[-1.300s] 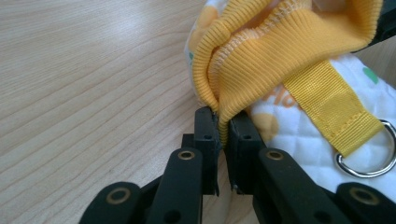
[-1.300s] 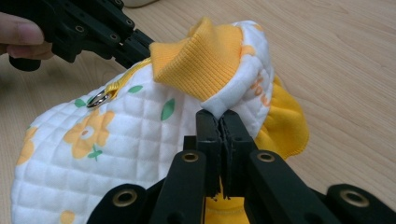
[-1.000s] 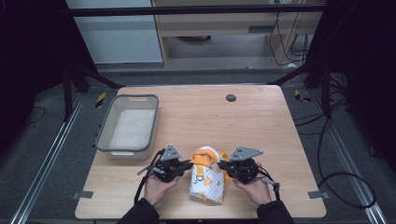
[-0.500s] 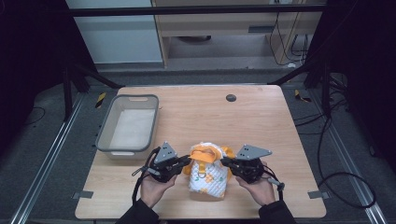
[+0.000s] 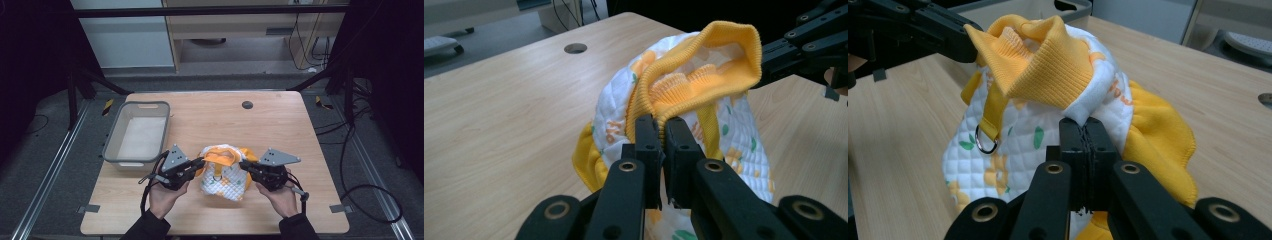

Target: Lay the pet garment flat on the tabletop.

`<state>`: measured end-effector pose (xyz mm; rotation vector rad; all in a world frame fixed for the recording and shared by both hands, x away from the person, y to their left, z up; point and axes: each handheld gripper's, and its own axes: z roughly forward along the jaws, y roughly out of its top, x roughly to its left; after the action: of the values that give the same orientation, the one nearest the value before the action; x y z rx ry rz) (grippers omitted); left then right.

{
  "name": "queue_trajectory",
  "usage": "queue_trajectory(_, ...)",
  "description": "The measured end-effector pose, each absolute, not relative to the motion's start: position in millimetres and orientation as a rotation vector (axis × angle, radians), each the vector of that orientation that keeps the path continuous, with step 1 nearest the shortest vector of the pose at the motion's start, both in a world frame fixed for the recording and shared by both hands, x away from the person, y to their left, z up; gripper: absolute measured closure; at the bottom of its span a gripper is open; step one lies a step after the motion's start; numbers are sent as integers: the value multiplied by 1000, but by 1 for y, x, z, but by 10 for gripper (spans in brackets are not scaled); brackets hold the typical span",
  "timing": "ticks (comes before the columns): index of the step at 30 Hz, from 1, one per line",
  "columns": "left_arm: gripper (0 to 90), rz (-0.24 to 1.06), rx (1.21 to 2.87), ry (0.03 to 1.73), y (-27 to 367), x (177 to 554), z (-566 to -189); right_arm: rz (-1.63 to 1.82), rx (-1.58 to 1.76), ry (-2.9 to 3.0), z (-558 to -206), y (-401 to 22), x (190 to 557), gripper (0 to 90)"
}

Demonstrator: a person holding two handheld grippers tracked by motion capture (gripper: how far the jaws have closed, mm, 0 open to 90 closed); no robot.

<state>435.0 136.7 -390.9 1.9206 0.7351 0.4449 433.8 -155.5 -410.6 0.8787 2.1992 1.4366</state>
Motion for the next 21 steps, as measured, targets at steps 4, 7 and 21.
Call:
queue_trajectory(4,858,465,1908,742,136,437,-386,1456,881,2176,-405,-155,436,888)
queue_trajectory(7,858,489,1895,743,136,438,-380,1471,881,2152,-400,-154,438,888)
queue_trajectory(21,856,576,1877,813,111,485,-360,1425,995,2009,-392,-155,482,883)
